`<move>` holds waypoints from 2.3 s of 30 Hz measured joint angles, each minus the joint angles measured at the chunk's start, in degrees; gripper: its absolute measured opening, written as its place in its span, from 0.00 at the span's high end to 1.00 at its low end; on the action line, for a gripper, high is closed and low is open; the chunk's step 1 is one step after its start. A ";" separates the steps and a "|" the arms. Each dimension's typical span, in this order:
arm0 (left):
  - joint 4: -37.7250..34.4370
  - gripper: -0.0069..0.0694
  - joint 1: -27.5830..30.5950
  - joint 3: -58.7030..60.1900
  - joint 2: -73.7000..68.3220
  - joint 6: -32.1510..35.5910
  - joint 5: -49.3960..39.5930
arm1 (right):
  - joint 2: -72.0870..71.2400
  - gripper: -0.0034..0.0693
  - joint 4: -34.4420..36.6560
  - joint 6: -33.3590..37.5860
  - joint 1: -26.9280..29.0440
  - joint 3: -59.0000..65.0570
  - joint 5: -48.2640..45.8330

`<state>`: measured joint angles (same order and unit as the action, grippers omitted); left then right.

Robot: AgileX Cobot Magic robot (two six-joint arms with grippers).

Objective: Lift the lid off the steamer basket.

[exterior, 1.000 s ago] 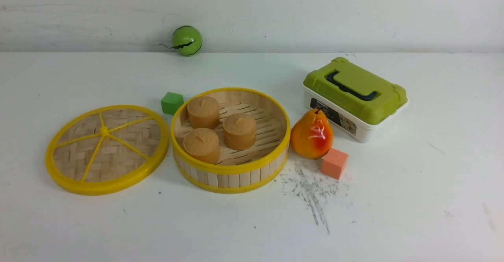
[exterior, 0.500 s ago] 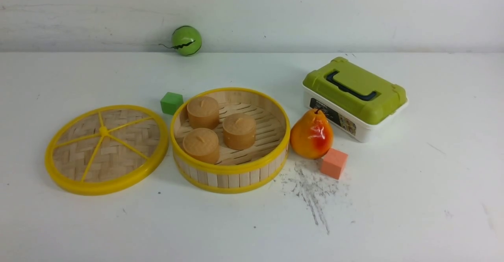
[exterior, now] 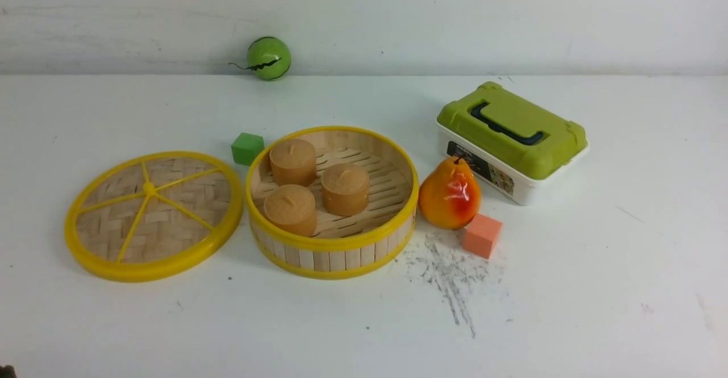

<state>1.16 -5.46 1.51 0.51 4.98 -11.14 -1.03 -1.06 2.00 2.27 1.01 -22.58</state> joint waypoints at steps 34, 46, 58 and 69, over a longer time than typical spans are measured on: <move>-11.68 0.92 3.63 0.16 0.00 -3.02 -11.15 | 0.00 0.62 0.00 0.00 0.00 0.00 0.00; -11.72 0.92 3.69 0.16 0.00 -3.03 -11.10 | 0.00 0.62 0.00 0.00 0.00 0.00 0.00; -11.85 0.92 3.69 0.16 0.00 -2.91 -11.10 | 0.00 0.62 0.00 0.00 0.00 0.00 0.00; -11.85 0.92 3.69 0.16 0.00 -2.91 -11.10 | 0.00 0.62 0.00 0.00 0.00 0.00 0.00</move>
<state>-10.69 -1.77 1.67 0.51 2.07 -22.24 -1.03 -1.06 2.00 2.27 1.01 -22.58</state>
